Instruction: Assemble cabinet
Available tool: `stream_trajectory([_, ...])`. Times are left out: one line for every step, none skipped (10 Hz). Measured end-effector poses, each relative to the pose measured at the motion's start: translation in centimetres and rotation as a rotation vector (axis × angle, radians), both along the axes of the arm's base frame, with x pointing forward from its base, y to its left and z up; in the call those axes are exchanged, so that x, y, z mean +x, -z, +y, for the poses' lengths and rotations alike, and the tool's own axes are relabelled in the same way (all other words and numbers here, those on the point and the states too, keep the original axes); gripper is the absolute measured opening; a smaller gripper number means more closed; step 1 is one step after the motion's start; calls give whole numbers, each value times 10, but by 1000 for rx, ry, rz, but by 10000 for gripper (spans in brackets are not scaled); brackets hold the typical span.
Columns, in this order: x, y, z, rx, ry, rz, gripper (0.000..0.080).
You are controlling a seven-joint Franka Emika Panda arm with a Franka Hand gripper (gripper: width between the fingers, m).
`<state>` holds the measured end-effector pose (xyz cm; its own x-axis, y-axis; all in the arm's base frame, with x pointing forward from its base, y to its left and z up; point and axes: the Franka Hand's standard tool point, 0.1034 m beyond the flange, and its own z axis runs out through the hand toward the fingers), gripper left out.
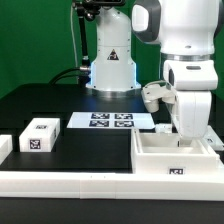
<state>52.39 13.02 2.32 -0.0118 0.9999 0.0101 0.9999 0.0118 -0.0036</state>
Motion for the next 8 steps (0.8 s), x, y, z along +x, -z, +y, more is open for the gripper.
stream_trajectory([0, -1, 0, 0, 0, -1, 648])
stream_trajectory([4, -11, -1, -3, -1, -14, 648])
stream_trajectory([4, -25, -4, -12, -1, -24, 648])
stream_trajectory([0, -40, -6, -20, -1, -36, 648])
stream_trajectory([-11, -55, -5, -21, -7, -58, 648])
stream_trajectory([-23, -67, 2, -25, 4, -66, 648])
stream_trajectory([-35, -72, 14, -25, 3, -65, 648])
stream_trajectory([-45, -67, 28, -22, 1, -54, 648])
